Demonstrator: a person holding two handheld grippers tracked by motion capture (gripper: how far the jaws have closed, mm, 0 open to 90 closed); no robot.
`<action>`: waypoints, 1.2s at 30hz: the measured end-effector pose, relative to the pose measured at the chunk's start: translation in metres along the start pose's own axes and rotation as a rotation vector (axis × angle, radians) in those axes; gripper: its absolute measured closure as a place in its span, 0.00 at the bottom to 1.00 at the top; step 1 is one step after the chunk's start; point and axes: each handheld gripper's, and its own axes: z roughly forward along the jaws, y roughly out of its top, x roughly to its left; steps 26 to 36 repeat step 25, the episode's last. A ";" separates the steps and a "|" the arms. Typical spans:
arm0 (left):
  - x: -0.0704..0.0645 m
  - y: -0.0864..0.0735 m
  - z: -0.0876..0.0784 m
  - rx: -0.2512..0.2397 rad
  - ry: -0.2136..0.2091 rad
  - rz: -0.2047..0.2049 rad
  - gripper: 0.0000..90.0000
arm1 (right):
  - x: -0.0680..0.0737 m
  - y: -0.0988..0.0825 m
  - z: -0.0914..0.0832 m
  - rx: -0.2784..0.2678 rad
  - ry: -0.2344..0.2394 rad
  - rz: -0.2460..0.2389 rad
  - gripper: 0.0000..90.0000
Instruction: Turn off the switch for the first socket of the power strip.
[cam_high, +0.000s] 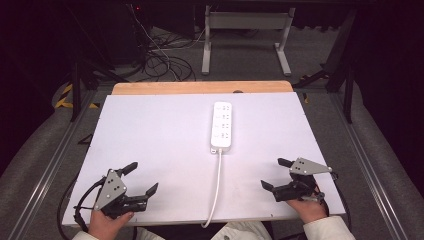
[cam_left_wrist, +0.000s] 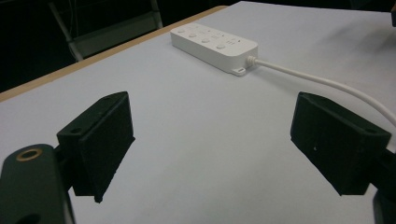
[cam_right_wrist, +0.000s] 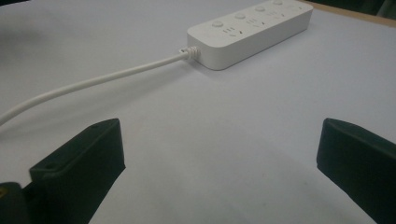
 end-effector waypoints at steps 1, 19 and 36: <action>0.001 0.000 0.000 -0.002 0.003 0.002 0.15 | 0.001 0.002 -0.001 -0.003 -0.001 -0.007 0.02; -0.001 0.000 -0.001 -0.005 0.016 0.018 0.15 | 0.004 0.004 -0.006 -0.035 -0.007 -0.030 0.02; 0.000 0.000 -0.001 -0.008 0.005 0.016 0.15 | 0.005 0.004 -0.005 -0.019 0.002 -0.027 0.03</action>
